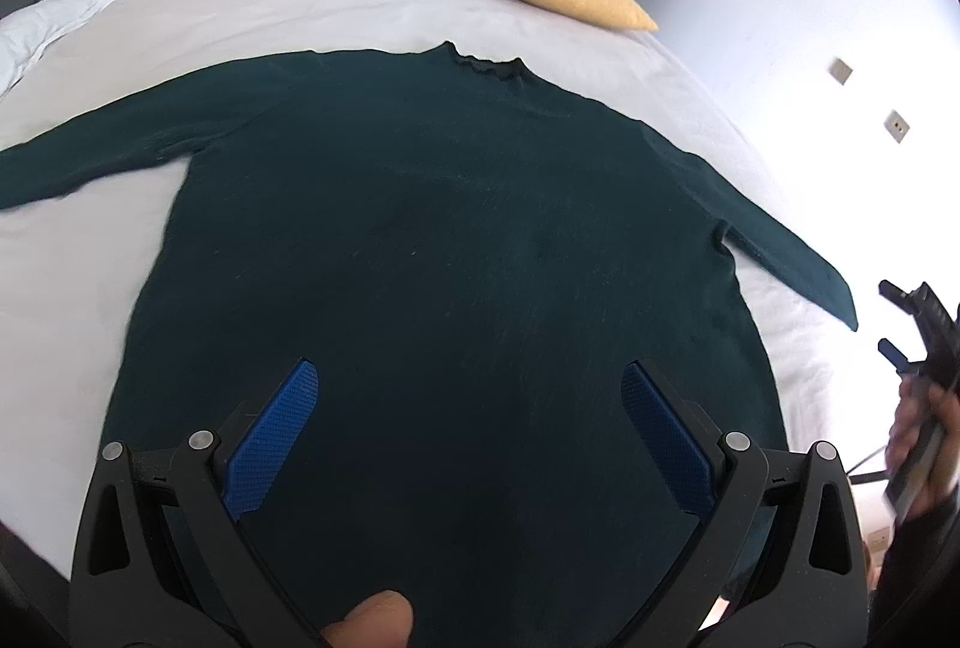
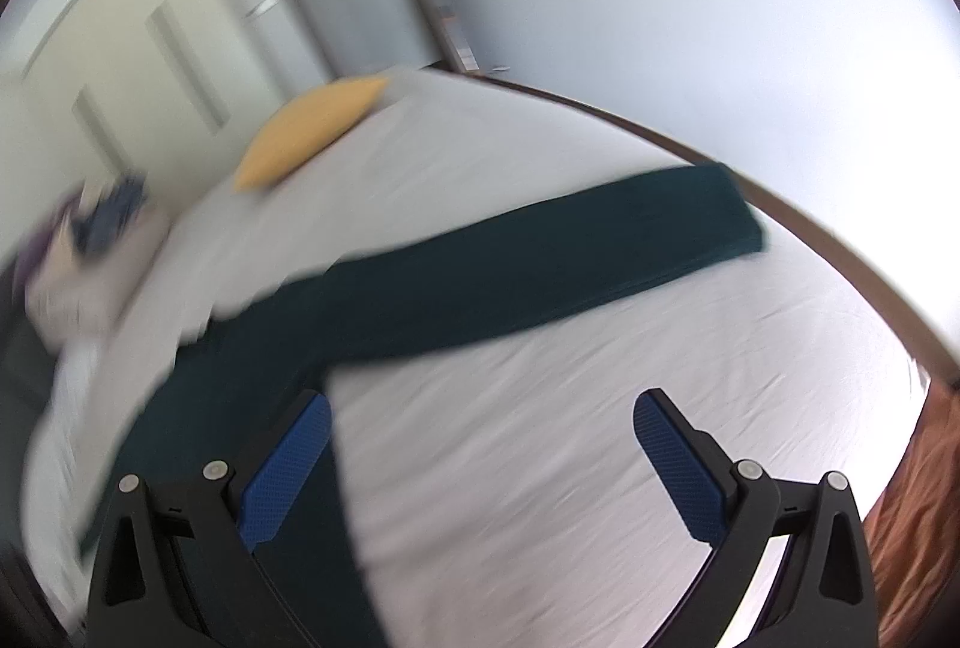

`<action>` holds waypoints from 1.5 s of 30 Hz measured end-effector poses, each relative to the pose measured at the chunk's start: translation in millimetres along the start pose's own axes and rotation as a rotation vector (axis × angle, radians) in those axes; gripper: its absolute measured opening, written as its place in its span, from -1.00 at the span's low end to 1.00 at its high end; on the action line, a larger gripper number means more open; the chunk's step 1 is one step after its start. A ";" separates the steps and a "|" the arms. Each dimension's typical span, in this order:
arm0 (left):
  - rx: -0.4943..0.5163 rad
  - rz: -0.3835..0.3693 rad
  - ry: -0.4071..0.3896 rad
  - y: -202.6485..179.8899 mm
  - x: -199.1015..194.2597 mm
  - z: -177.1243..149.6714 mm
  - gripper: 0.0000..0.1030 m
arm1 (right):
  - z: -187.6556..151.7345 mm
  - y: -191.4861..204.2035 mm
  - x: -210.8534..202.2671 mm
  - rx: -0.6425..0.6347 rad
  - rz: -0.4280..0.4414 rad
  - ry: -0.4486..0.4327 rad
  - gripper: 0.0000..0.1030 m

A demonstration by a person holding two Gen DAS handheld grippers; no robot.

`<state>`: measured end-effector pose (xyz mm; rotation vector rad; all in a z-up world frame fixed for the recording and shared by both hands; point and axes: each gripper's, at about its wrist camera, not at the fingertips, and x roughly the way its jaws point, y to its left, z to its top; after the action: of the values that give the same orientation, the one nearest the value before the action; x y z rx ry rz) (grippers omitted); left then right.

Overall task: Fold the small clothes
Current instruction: 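Grasp the sweater sleeve cuff with the right gripper and lift it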

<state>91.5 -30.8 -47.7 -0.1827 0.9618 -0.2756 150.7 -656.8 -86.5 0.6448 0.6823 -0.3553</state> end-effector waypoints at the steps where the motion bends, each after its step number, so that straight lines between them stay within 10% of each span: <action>1: 0.013 0.008 0.027 -3.0 9.1 4.6 1.00 | 17.7 -32.0 9.0 0.104 0.015 0.010 1.00; 8: -0.038 0.020 0.051 -3.4 55.8 29.3 1.00 | 45.8 -153.1 61.5 0.568 0.155 0.104 0.78; 17: -0.004 0.008 0.060 -15.0 90.4 48.6 1.00 | 59.4 -129.7 78.3 0.529 0.188 0.050 0.72; 23: -0.022 -0.013 0.079 -8.2 104.9 53.8 1.00 | 58.6 -142.2 88.2 0.597 0.217 0.019 0.37; 30: -0.061 -0.088 0.049 7.0 102.4 60.2 1.00 | 47.0 -169.3 85.0 0.686 0.234 -0.014 -0.49; 38: -0.039 -0.044 0.079 11.7 106.7 63.9 1.00 | 57.6 -139.4 59.9 0.531 0.132 -0.025 -0.65; 45: -0.116 -0.126 0.039 36.4 98.7 97.3 1.00 | 68.2 10.6 47.1 0.049 0.076 -0.010 -0.67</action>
<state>230.9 -23.8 -80.3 -0.3460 1.0078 -0.3398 222.2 -697.9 -73.3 0.7130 0.6388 -0.3051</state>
